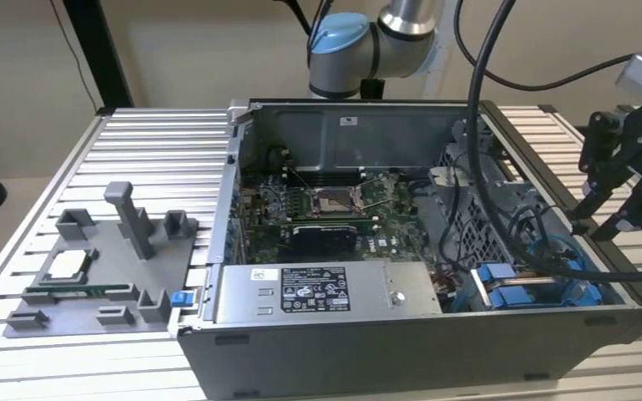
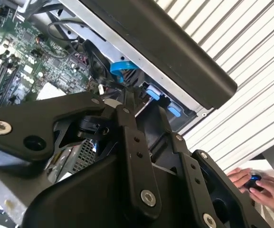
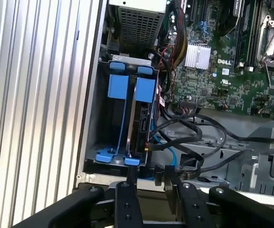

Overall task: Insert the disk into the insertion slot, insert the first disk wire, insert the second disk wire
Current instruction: 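Insert the second disk wire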

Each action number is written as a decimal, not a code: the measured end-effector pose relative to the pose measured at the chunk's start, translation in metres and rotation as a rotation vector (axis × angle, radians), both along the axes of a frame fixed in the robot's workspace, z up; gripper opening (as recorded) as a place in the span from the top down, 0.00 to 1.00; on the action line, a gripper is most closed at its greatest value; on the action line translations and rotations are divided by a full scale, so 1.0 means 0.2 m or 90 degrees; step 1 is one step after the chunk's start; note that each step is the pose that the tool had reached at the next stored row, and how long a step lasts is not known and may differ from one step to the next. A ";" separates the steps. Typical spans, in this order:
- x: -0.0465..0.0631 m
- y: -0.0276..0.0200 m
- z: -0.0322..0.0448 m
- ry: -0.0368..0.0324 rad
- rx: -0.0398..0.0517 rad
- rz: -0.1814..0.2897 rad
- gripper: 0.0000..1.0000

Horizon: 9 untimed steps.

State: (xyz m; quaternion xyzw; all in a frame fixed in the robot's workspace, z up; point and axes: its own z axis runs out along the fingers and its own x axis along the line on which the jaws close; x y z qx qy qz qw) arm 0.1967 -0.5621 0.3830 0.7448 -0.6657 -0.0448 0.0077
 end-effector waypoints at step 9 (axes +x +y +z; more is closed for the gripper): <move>0.00 0.000 -0.028 0.0045 0.0103 -0.035 0.00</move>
